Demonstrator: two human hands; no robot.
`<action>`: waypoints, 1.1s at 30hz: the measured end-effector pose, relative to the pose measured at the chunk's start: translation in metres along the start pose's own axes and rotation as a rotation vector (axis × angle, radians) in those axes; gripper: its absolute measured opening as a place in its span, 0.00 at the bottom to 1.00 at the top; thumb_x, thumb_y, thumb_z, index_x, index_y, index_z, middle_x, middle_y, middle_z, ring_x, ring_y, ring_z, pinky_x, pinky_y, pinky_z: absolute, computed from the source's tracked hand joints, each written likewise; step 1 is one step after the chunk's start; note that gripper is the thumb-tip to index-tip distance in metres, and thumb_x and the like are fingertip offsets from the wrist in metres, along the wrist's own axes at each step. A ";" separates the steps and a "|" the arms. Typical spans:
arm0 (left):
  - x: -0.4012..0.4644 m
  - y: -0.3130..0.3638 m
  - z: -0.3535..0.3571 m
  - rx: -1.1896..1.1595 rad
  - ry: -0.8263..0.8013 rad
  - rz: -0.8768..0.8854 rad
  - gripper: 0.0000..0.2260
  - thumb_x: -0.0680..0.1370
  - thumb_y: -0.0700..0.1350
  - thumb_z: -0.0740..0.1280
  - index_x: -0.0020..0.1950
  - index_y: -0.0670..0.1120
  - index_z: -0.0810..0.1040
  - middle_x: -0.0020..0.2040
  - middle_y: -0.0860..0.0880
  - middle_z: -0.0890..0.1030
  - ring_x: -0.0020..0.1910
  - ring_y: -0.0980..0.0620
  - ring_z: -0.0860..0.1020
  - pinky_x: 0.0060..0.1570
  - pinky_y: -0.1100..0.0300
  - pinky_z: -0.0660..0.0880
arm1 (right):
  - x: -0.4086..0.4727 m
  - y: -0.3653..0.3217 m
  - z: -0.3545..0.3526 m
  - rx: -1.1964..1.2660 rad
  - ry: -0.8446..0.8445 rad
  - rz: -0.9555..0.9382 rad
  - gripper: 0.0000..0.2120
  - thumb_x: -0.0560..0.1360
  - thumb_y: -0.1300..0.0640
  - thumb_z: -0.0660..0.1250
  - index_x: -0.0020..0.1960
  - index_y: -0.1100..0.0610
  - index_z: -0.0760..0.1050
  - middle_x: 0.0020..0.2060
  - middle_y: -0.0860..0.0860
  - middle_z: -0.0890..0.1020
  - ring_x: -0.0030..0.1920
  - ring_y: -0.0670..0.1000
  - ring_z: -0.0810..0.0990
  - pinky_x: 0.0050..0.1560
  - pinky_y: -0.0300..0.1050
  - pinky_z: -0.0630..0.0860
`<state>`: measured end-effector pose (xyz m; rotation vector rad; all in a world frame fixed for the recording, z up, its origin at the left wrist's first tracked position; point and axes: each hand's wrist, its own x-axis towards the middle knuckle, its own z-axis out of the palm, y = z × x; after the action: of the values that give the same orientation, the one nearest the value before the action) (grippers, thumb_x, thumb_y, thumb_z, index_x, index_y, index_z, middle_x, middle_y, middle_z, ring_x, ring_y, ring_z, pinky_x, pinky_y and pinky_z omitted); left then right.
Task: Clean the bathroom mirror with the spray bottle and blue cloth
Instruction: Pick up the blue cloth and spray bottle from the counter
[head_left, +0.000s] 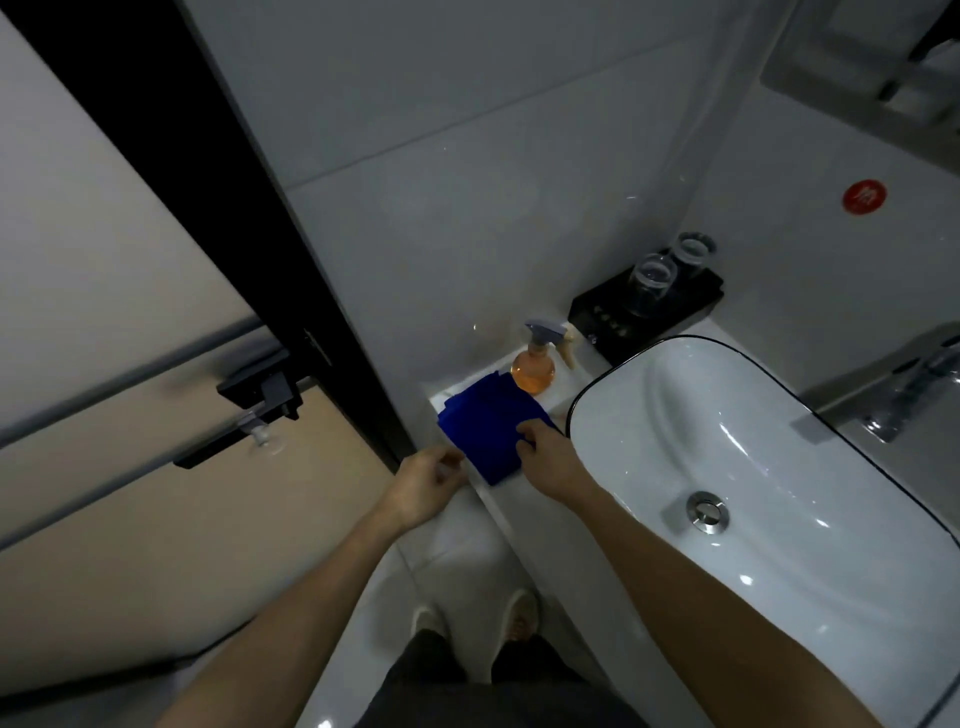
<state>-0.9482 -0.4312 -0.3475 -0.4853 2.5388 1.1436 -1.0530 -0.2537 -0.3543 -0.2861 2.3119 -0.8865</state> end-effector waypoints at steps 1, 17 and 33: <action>0.004 -0.002 0.002 0.001 -0.020 -0.010 0.13 0.81 0.43 0.65 0.66 0.44 0.77 0.60 0.46 0.81 0.50 0.58 0.77 0.43 0.77 0.71 | 0.005 0.003 0.003 -0.019 -0.016 0.015 0.19 0.83 0.59 0.56 0.73 0.60 0.66 0.64 0.59 0.77 0.62 0.57 0.76 0.61 0.47 0.72; 0.131 -0.035 -0.013 -0.056 -0.125 -0.173 0.21 0.80 0.45 0.66 0.72 0.45 0.67 0.70 0.44 0.69 0.65 0.45 0.74 0.67 0.47 0.73 | 0.036 0.010 0.056 -0.178 -0.032 0.146 0.16 0.75 0.48 0.67 0.56 0.55 0.67 0.49 0.57 0.79 0.48 0.57 0.77 0.47 0.51 0.77; 0.143 -0.033 -0.012 -0.285 -0.137 -0.325 0.09 0.80 0.40 0.59 0.60 0.43 0.70 0.60 0.41 0.77 0.52 0.46 0.77 0.42 0.56 0.75 | 0.026 0.008 0.076 -0.232 0.024 0.134 0.17 0.76 0.54 0.63 0.63 0.57 0.75 0.60 0.56 0.73 0.57 0.58 0.76 0.57 0.48 0.76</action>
<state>-1.0638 -0.4860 -0.4203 -0.8237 2.0920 1.3614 -1.0244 -0.2976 -0.4158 -0.2156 2.4271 -0.5594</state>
